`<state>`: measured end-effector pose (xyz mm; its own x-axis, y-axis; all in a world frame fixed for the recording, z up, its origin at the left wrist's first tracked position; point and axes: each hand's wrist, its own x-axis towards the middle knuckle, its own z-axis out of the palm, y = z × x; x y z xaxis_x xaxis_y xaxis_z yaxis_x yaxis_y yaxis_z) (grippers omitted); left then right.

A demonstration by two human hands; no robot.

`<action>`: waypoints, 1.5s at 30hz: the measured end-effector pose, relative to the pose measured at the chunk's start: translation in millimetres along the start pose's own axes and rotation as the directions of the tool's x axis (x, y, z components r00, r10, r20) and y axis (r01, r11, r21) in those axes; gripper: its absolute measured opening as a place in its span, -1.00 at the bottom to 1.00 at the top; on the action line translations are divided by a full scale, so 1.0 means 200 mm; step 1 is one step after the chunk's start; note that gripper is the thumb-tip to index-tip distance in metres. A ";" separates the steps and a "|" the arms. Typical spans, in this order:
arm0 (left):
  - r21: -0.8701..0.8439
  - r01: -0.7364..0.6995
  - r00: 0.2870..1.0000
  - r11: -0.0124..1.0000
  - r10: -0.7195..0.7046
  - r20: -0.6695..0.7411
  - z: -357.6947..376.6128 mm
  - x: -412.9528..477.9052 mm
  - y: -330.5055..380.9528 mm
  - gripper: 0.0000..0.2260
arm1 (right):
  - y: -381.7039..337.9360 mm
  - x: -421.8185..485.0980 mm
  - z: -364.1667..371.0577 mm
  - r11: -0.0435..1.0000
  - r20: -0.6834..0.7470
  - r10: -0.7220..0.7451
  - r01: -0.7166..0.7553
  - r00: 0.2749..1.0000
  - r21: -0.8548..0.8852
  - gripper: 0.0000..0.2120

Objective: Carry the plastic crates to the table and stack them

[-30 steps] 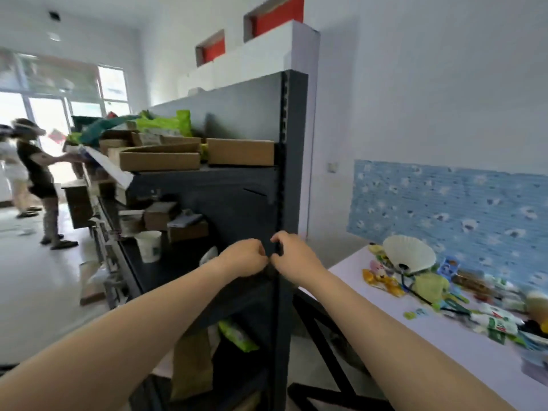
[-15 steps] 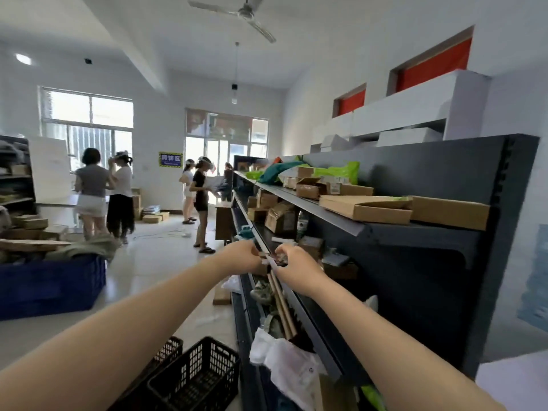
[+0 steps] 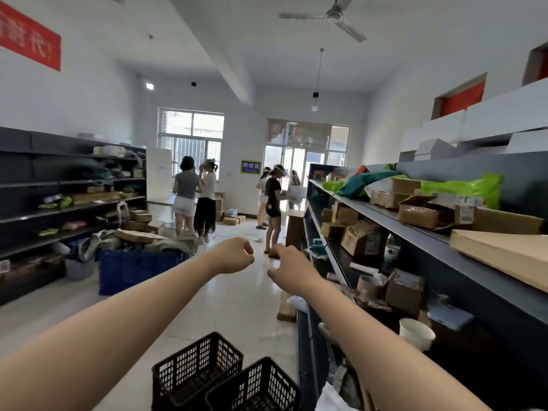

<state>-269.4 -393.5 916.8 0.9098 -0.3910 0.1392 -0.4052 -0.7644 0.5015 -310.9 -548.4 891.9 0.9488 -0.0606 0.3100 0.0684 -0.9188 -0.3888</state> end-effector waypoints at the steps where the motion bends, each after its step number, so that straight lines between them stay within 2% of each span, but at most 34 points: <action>1: -0.005 0.010 1.000 1.000 -0.010 -0.010 -0.01 0.05 -0.03 -0.63 | 0.01 0.07 0.04 1.000 0.020 -0.001 0.001 1.000 0.012 -0.48; 13: 0.016 0.015 1.000 1.000 -0.015 -0.003 -0.09 0.84 -0.62 -0.60 | -0.04 0.98 0.51 0.999 0.079 -0.002 -0.001 0.997 0.038 -0.49; 21: -0.018 -0.009 0.997 1.000 0.010 0.081 -0.11 1.52 -1.11 -0.62 | -0.08 1.66 0.85 0.990 0.068 0.095 -0.102 0.993 0.095 -0.50; 25: -0.014 0.039 0.991 0.999 -0.037 0.130 -0.04 1.80 -1.35 -0.63 | -0.03 1.92 1.05 0.982 0.113 0.160 -0.170 0.981 0.080 -0.50; 34: -0.013 0.088 0.977 0.996 -0.084 0.196 0.16 2.51 -1.59 -0.64 | 0.36 2.47 1.24 0.968 0.106 0.240 -0.247 0.965 0.054 -0.50; 37: -0.010 0.078 0.971 0.997 -0.074 0.229 0.26 2.72 -1.60 -0.64 | 0.54 2.60 1.29 0.955 0.137 0.292 -0.296 0.947 0.014 -0.60; 41: -0.029 0.052 0.955 0.998 -0.041 0.294 0.43 2.96 -1.62 -0.64 | 0.79 2.71 1.38 0.917 0.147 0.397 -0.400 0.906 -0.013 -0.54; 45: -0.025 -0.002 0.929 1.000 0.011 0.369 0.65 3.19 -1.62 -0.65 | 1.00 2.70 1.49 0.875 0.162 0.480 -0.484 0.862 -0.017 -0.56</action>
<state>430.1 -461.4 731.2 0.8080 -0.5612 -0.1798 -0.4048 -0.7503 0.5226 306.3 -649.1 722.5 0.9008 -0.4300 -0.0601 -0.4045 -0.7810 -0.4758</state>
